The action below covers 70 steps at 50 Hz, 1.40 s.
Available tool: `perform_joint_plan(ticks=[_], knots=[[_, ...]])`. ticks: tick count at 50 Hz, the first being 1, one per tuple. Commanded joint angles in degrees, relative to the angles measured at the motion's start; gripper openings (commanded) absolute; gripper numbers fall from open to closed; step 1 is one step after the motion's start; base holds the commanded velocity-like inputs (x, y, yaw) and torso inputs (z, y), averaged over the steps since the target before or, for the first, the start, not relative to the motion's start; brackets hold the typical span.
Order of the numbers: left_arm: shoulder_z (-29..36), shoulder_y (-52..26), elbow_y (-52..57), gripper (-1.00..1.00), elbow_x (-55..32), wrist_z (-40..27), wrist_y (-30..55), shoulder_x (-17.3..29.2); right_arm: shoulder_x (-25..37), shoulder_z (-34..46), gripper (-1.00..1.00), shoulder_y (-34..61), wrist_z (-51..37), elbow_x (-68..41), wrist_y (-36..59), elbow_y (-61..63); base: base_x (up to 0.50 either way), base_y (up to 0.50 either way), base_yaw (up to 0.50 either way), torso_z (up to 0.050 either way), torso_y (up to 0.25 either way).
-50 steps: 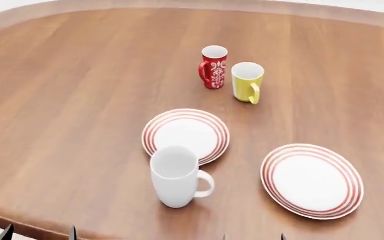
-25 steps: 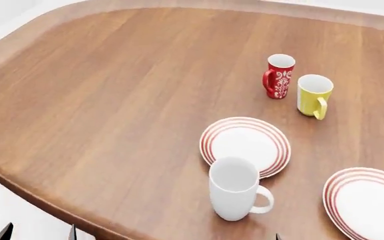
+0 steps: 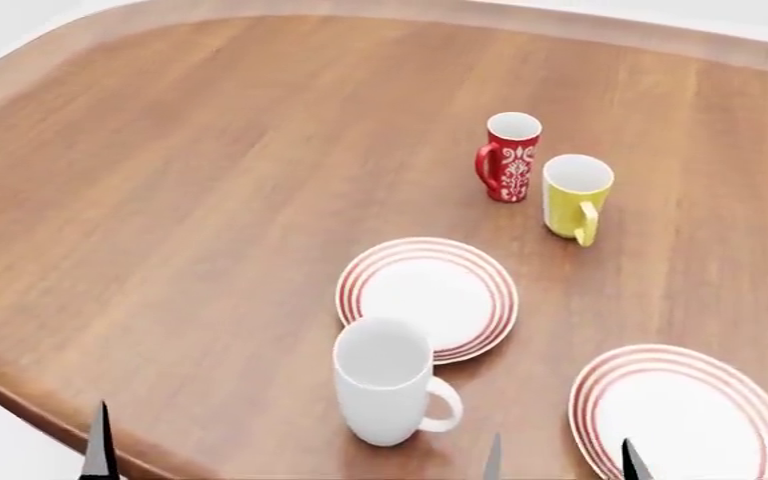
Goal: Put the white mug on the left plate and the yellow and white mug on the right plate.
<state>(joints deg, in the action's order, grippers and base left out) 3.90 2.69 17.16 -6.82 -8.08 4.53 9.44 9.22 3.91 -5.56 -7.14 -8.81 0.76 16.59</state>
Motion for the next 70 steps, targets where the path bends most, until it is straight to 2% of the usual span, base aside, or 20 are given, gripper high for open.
perform_joint_plan(ticks=[1,11,18,38,39,48,54,59,61,68,70], knots=[[-2.7,2.0,4.9,1.00,-1.6,-2.1,1.1,0.8,1.3,-2.4,1.00,-3.3,-0.3,-3.0,-1.1,3.9,0.16,-0.47,0.00,0.000,0.000],[-4.1,2.5,6.2,1.00,-1.9,-3.6,0.3,1.2,1.3,-2.9,1.00,-2.6,-2.6,-1.3,-1.2,2.9,0.15,-0.43,0.00,0.000,0.000],[-4.7,2.4,6.7,1.00,-3.0,-3.9,0.2,1.6,1.1,-5.3,1.00,-2.6,-3.0,-5.4,-1.0,3.6,0.01,0.00,0.00,0.000,0.000],[-4.8,2.4,6.5,1.00,-3.0,-4.6,-0.4,2.8,2.0,-4.1,1.00,-2.2,-3.9,-4.8,-0.4,3.0,0.47,0.16,0.00,0.000,0.000],[-2.0,2.4,6.9,1.00,-0.7,-4.1,-0.5,2.7,2.3,-2.8,1.00,-2.0,-3.6,-2.9,-1.1,2.6,0.06,0.02,0.00,0.000,0.000],[-1.8,2.7,7.0,1.00,-0.7,-4.3,-0.5,3.1,2.2,-3.4,1.00,-2.4,-4.4,-3.0,-2.9,2.1,0.37,0.13,0.00,0.000,0.000],[-1.9,2.9,7.1,1.00,-0.9,-4.6,-0.6,3.4,2.2,-3.4,1.00,-2.5,-5.0,-2.5,-3.5,1.9,0.00,0.00,0.00,0.000,0.000],[-1.9,3.0,7.2,1.00,-0.9,-4.9,-0.6,3.5,3.0,-1.7,1.00,-2.5,-7.4,3.7,-1.5,2.6,-0.06,0.30,0.00,0.000,0.000],[-2.0,3.1,7.0,1.00,-1.0,-5.0,-0.7,3.5,2.3,-3.5,1.00,-3.3,-6.1,-1.9,-4.0,2.4,-0.03,0.25,0.00,0.000,0.000],[-2.0,3.6,7.4,1.00,-1.2,-5.3,-0.9,3.8,2.5,-3.5,1.00,-3.4,-7.1,-1.3,-3.3,2.5,0.00,0.00,0.00,0.000,0.000],[-1.9,3.7,7.6,1.00,-1.2,-5.3,-0.9,3.9,2.8,-3.8,1.00,-3.5,-5.8,-4.7,-2.2,3.3,0.00,0.00,0.00,0.000,0.000]])
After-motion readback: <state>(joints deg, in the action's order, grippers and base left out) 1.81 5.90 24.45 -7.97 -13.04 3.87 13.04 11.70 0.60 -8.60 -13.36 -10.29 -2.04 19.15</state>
